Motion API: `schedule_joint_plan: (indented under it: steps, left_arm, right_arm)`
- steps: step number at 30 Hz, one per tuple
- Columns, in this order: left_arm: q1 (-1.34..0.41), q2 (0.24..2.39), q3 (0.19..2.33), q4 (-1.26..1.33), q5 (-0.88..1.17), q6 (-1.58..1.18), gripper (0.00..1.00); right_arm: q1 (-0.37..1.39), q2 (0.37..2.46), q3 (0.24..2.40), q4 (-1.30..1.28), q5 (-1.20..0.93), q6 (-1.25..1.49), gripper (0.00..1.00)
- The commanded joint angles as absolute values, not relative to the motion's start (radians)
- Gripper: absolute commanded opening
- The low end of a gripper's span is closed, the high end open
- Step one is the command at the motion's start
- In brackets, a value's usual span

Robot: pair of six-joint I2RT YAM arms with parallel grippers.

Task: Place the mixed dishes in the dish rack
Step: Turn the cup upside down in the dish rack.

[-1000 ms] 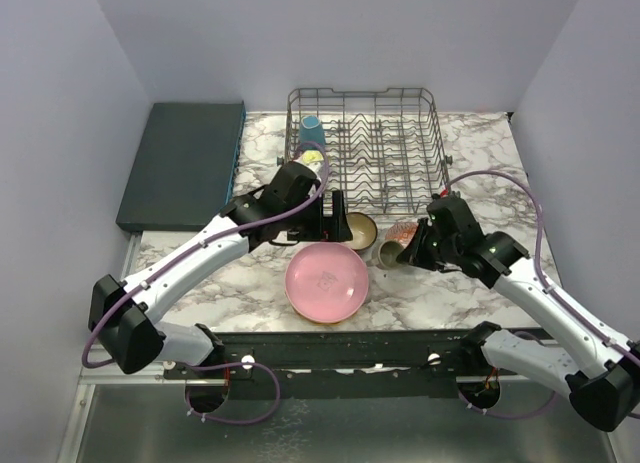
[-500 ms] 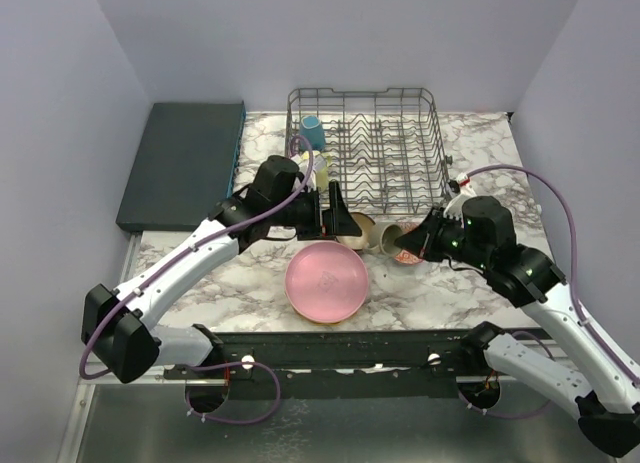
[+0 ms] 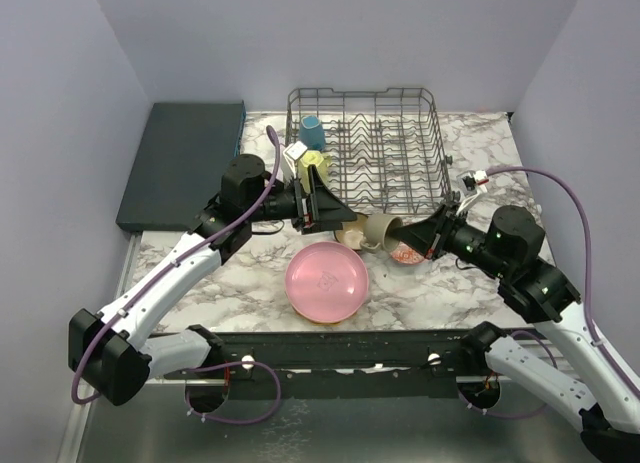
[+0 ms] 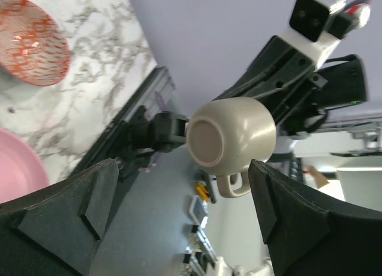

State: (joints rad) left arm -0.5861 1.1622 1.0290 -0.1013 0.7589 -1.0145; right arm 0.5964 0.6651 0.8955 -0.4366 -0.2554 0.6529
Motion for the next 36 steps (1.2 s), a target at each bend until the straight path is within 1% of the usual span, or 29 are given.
schedule_joint_plan:
  steps: [1, 13, 21, 36]
  left_arm:
    - [-0.559, 1.138, 0.960, 0.186, 0.901, -1.224, 0.99]
    - [-0.542, 1.132, 0.927, 0.327, 0.979, -1.340, 0.99]
    - [-0.535, 1.140, 0.915, 0.361, 1.008, -1.351, 0.99]
    - [-0.534, 1.148, 0.896, 0.421, 1.031, -1.387, 0.99]
  right_arm:
    - [0.603, 0.653, 0.864, -0.223, -0.364, 0.601, 0.01]
    - [0.603, 0.724, 0.811, 0.050, -0.519, 0.541, 0.01]
    - [0.603, 0.763, 0.776, 0.223, -0.551, 0.542, 0.01]
    - [0.604, 0.835, 0.753, 0.361, -0.574, 0.563, 0.00]
